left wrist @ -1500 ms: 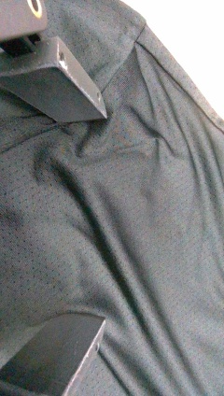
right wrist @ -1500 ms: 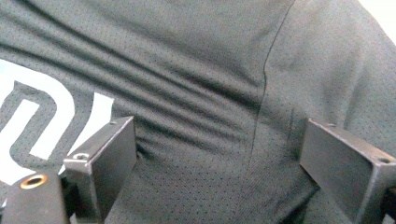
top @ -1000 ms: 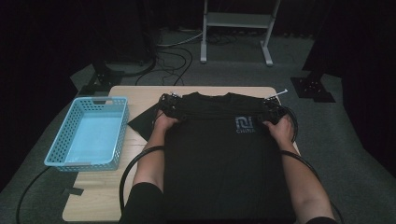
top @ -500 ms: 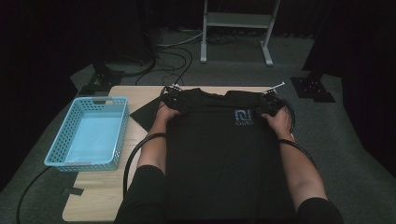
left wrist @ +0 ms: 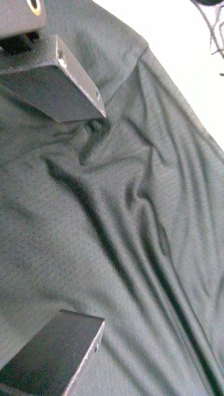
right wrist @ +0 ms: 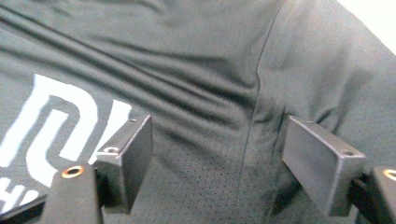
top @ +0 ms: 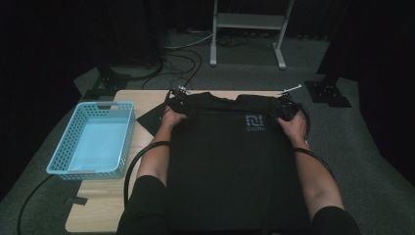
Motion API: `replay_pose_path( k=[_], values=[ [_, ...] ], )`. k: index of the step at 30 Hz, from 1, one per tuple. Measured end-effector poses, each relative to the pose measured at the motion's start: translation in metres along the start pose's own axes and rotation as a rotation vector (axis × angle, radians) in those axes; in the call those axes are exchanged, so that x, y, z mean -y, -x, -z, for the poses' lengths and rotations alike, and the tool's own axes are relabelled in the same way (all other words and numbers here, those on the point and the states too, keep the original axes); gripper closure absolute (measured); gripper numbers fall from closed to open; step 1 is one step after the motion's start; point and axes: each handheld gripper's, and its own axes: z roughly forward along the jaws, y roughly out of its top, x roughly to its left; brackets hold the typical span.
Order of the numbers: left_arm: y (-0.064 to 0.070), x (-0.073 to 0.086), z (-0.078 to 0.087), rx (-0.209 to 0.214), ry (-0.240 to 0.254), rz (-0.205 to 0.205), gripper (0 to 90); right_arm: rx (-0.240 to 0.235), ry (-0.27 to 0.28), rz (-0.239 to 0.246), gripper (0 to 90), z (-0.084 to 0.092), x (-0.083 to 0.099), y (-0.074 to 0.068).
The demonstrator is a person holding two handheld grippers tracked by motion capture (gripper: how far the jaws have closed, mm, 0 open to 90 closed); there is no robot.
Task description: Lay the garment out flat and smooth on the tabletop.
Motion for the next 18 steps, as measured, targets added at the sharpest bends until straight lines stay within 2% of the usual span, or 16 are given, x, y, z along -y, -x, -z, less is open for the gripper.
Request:
replay_pose_path(
  k=[4,6,10,14,17,18],
  values=[
    [0.002,0.000,0.015,0.034,0.046,-0.002,1.5,-0.078,0.055,-0.024,23.1,0.013,0.004,0.005],
    [0.004,0.002,0.022,0.048,0.055,-0.006,1.5,-0.123,0.063,-0.031,20.8,0.018,0.009,0.005],
    [0.010,0.008,0.036,0.071,0.086,-0.004,1.5,-0.164,0.086,-0.018,20.6,0.032,0.022,-0.001],
    [0.017,0.016,0.050,0.080,0.089,-0.028,1.6,-0.201,0.114,-0.017,20.6,0.047,0.036,-0.005],
    [0.022,0.023,0.060,0.096,0.109,-0.017,1.7,-0.228,0.127,-0.016,19.8,0.058,0.048,-0.007],
    [0.024,0.026,0.063,0.097,0.106,-0.028,1.7,-0.231,0.126,-0.010,19.8,0.061,0.053,-0.008]
  ],
)
